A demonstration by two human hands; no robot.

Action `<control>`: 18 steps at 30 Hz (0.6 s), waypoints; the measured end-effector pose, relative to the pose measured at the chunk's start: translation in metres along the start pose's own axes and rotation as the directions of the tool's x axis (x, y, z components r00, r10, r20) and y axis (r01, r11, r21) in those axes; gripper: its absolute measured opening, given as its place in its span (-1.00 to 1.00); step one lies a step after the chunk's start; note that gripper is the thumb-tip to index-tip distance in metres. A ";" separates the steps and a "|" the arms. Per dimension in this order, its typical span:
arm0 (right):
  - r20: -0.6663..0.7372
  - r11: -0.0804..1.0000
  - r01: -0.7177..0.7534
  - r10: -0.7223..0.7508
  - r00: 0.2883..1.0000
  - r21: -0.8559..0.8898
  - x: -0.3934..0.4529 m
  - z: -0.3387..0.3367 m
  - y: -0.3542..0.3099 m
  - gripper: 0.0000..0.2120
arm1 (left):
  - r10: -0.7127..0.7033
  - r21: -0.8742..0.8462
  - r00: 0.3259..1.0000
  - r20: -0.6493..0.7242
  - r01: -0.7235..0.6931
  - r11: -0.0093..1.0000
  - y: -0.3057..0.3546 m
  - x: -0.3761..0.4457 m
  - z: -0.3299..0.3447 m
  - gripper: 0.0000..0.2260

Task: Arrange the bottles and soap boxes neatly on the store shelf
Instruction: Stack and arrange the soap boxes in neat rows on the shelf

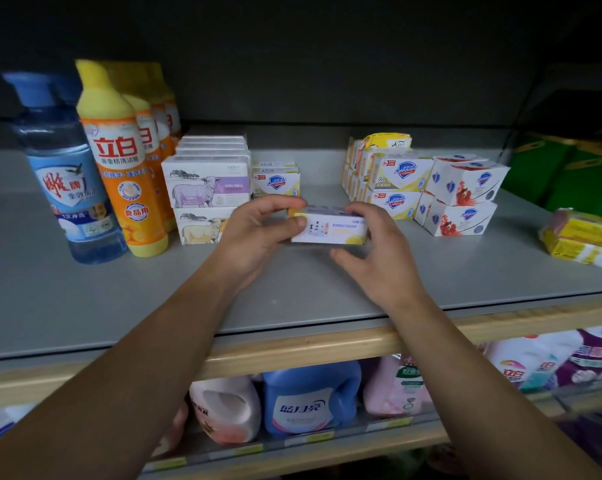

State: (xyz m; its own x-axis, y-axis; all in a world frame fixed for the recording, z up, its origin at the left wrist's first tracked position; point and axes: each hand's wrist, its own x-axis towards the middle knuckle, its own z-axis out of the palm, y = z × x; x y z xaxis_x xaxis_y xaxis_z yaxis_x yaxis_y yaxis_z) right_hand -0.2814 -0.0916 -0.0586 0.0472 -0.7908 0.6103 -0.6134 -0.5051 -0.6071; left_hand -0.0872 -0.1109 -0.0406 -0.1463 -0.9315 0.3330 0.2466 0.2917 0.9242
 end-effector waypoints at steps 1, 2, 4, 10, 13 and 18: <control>-0.039 0.995 0.029 -0.033 0.999 -0.095 -0.001 0.001 0.000 -0.49 | 0.008 0.059 1.000 -0.028 -0.007 0.998 -0.001 -0.001 0.000 -0.81; -0.065 0.988 0.049 -0.059 0.996 -0.147 -0.001 0.001 -0.001 -0.50 | 0.020 0.106 0.998 -0.052 -0.014 0.994 -0.001 -0.001 0.001 -0.84; -0.067 0.978 0.105 -0.119 0.991 -0.178 -0.001 0.001 -0.004 -0.54 | 0.032 0.122 0.997 -0.075 -0.022 0.992 -0.001 -0.004 0.002 -0.89; 0.013 0.957 0.188 -0.190 0.982 -0.221 0.004 0.000 -0.011 -0.56 | 0.085 0.320 0.986 -0.144 -0.035 0.947 0.012 -0.010 0.011 -0.86; 0.050 0.964 0.159 -0.152 0.987 -0.215 0.018 -0.002 -0.007 -0.56 | 0.334 0.766 0.939 -0.079 -0.157 0.623 0.031 -0.006 0.003 -0.66; 0.050 0.971 0.117 -0.109 0.993 -0.209 0.057 0.006 0.004 -0.58 | 0.543 0.985 0.839 0.041 -0.126 0.120 0.060 0.010 -0.036 -0.56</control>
State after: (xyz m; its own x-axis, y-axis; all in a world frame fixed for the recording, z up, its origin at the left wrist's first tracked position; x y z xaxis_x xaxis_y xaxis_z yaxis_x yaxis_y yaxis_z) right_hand -0.2764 -0.1411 -0.0296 0.1535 -0.7472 0.6466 -0.7550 -0.5108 -0.4111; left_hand -0.0390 -0.1106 0.0118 -0.0282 -0.6139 0.7889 -0.8955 0.3661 0.2529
